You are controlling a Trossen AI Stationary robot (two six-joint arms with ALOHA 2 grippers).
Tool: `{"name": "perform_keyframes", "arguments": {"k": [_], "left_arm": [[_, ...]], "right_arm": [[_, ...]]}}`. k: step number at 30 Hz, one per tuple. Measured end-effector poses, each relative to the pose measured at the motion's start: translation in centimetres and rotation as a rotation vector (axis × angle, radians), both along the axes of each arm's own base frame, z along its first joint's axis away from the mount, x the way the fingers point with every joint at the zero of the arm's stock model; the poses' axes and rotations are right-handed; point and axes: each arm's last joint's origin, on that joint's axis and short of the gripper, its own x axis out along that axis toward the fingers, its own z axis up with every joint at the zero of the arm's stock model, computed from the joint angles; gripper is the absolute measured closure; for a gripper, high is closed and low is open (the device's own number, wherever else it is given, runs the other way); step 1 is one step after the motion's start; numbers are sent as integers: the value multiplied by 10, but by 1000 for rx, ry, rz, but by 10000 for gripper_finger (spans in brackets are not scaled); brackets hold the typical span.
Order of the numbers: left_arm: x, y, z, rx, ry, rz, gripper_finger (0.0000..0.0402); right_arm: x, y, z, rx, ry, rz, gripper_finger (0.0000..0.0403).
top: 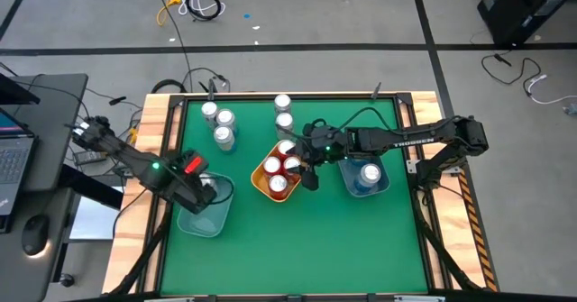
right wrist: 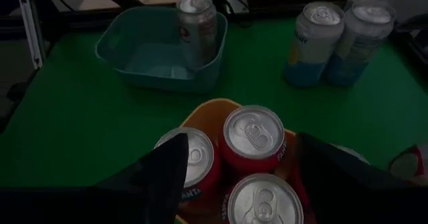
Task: Sort soda cans
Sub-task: Put the bottom blue and white soda can into the blue bin
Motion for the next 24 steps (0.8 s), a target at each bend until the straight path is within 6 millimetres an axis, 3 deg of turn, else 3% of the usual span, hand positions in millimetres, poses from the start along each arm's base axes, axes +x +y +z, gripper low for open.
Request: {"name": "perform_keyframes", "arguments": {"k": [5,8,11,16,17,24], "left_arm": [[-4,7,19,233,-169,-90,24],[-4,11,23,390,-243,-107,66],[-7,15,20,496,-261,-136,149],[-14,21,6,574,-296,-165,354],[-16,22,4,567,-312,-166,376],[-49,42,6,452,-493,-171,398]], "right_arm": [[7,0,9,-11,-117,4,142],[13,0,14,-34,-208,14,149],[20,-1,14,-44,-276,17,163],[35,-1,3,-74,-310,29,209],[37,-1,4,-74,-316,28,223],[62,-2,9,-75,-341,28,337]]}}
